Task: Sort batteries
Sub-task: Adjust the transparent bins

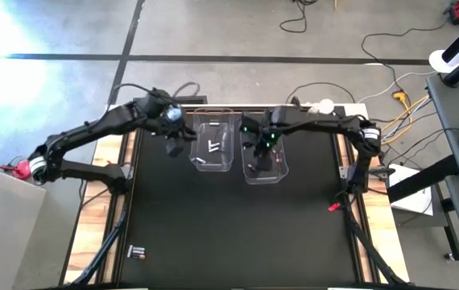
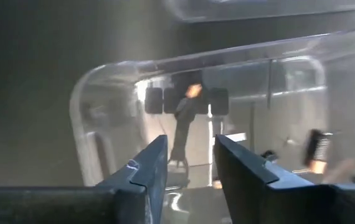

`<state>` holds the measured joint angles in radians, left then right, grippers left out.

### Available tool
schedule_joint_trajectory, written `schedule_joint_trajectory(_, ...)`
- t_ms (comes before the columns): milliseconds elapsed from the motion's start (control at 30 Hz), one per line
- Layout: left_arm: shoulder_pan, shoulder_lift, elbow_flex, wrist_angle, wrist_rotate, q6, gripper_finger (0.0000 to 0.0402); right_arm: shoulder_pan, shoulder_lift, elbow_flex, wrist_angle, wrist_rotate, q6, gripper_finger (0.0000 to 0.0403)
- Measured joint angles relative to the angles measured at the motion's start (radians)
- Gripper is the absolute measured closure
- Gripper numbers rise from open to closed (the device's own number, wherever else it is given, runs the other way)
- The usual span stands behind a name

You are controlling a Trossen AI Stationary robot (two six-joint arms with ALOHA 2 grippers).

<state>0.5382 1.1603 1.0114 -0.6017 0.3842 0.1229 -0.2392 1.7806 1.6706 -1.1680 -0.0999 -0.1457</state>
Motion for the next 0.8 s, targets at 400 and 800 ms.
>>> schedule_joint_trajectory(400, -0.237, 0.082, -0.009, 0.045, -0.154, -0.008, 0.034, 0.17, -0.15, -0.181, 0.021, 0.007, 0.106, 0.0304)
schedule_joint_trajectory(800, -0.307, 0.214, -0.011, 0.053, -0.226, 0.01, 0.0245, 0.222, -0.291, -0.377, 0.19, 0.077, 0.201, 0.0237)
